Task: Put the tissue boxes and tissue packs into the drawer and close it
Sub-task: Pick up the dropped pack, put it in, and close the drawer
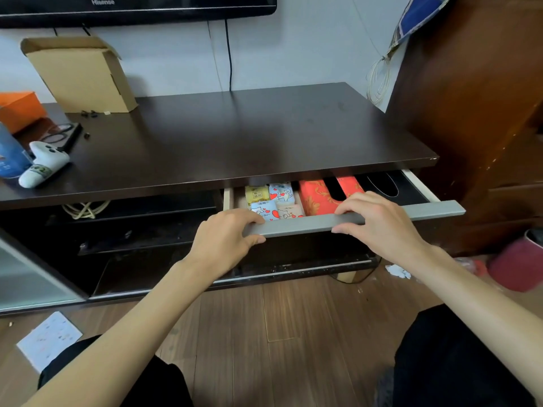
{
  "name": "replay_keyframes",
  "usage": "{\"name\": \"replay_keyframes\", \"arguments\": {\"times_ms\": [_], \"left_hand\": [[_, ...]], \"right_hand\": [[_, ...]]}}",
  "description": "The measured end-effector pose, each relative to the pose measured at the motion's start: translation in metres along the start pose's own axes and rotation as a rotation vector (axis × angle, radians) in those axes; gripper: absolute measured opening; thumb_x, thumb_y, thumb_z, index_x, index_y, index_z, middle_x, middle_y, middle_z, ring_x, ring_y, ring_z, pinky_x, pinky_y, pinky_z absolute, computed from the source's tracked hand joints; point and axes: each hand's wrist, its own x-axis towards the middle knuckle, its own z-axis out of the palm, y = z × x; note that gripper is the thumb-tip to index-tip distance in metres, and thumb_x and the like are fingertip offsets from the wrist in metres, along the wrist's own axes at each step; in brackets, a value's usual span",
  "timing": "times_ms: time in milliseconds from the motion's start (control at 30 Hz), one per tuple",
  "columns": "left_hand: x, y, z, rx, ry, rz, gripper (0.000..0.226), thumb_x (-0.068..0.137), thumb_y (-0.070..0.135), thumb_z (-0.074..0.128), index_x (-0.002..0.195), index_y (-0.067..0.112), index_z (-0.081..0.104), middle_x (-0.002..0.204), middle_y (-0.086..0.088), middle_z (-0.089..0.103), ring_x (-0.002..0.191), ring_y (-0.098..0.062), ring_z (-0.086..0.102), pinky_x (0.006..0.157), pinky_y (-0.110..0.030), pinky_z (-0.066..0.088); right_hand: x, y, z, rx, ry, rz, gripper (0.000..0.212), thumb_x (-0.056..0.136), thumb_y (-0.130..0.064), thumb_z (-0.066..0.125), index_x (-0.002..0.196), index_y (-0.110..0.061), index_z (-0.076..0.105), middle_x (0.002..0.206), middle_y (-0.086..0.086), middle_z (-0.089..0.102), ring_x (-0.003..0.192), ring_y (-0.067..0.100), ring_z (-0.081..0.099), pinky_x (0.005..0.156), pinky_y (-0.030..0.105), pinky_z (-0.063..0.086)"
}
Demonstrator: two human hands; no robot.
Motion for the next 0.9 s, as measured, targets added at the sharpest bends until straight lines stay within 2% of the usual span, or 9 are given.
{"name": "replay_keyframes", "arguments": {"times_ms": [100,200,300,433,567,633,700,833,900], "left_hand": [[0.013,-0.005,0.002,0.016,0.04,0.02,0.038,0.085,0.041,0.076,0.119,0.027,0.069,0.123,0.005,0.068,0.113,-0.019,0.06,0.08,-0.039,0.051],[0.025,-0.014,0.003,0.062,0.098,0.103,0.049,0.081,0.04,0.079,0.124,0.019,0.067,0.13,0.0,0.063,0.121,-0.02,0.053,0.088,-0.039,0.049],[0.035,-0.022,0.006,0.152,0.22,0.103,0.078,0.073,0.043,0.085,0.138,0.012,0.056,0.148,-0.012,0.048,0.139,-0.032,0.039,0.111,-0.049,0.036],[0.028,-0.032,0.023,0.056,0.407,-0.169,0.101,0.071,0.044,0.086,0.151,0.008,0.035,0.161,-0.018,0.025,0.149,-0.034,0.02,0.12,-0.048,0.023],[0.006,-0.039,0.048,-0.293,0.608,-0.5,0.09,0.076,0.031,0.086,0.149,0.014,0.036,0.154,-0.007,0.031,0.141,-0.021,0.029,0.114,-0.026,0.027],[-0.002,-0.04,0.058,-0.482,0.643,-0.612,0.071,0.079,0.029,0.083,0.139,0.021,0.046,0.136,0.005,0.044,0.125,-0.011,0.044,0.108,-0.027,0.038],[-0.003,-0.036,0.067,-0.631,0.558,-0.654,0.058,0.084,0.023,0.078,0.134,0.024,0.049,0.127,0.01,0.052,0.114,-0.005,0.052,0.103,-0.033,0.047],[0.009,-0.027,0.079,-0.801,0.378,-0.621,0.054,0.09,0.011,0.068,0.137,0.026,0.048,0.136,0.006,0.052,0.114,-0.001,0.052,0.087,-0.01,0.04],[0.015,-0.021,0.083,-0.811,0.388,-0.609,0.054,0.091,0.006,0.064,0.135,0.032,0.046,0.137,0.009,0.046,0.109,0.003,0.051,0.088,-0.011,0.038]], "right_hand": [[0.013,0.001,0.005,-0.043,0.045,-0.005,0.031,0.082,-0.04,0.083,0.103,-0.019,0.076,0.109,-0.004,0.07,0.105,0.013,0.057,0.074,0.021,0.043],[0.027,0.004,0.008,-0.098,0.11,-0.011,0.045,0.08,-0.041,0.085,0.115,-0.016,0.073,0.127,0.001,0.064,0.121,0.022,0.052,0.09,0.043,0.053],[0.04,0.012,0.013,-0.177,0.163,0.054,0.077,0.075,-0.048,0.087,0.138,-0.014,0.057,0.151,0.008,0.049,0.139,0.029,0.04,0.109,0.052,0.043],[0.037,0.038,0.025,-0.195,0.285,0.283,0.11,0.074,-0.06,0.082,0.156,-0.008,0.031,0.166,0.015,0.028,0.15,0.036,0.027,0.119,0.052,0.028],[0.015,0.074,0.041,-0.017,0.426,0.606,0.118,0.078,-0.066,0.076,0.161,-0.009,0.013,0.17,0.015,0.011,0.153,0.038,0.015,0.122,0.048,0.019],[0.008,0.087,0.049,0.141,0.462,0.766,0.121,0.079,-0.067,0.074,0.162,-0.009,0.008,0.171,0.014,0.007,0.154,0.037,0.012,0.121,0.045,0.018],[0.006,0.095,0.057,0.303,0.419,0.871,0.12,0.081,-0.063,0.075,0.163,-0.009,0.004,0.172,0.013,0.005,0.156,0.036,0.009,0.122,0.045,0.016],[0.008,0.098,0.073,0.47,0.353,0.908,0.113,0.089,-0.059,0.07,0.163,-0.01,-0.001,0.173,0.011,-0.003,0.158,0.033,0.004,0.124,0.044,0.014],[0.01,0.099,0.078,0.472,0.36,0.901,0.11,0.091,-0.057,0.068,0.163,-0.011,-0.001,0.173,0.011,-0.005,0.158,0.033,0.003,0.123,0.043,0.013]]}}
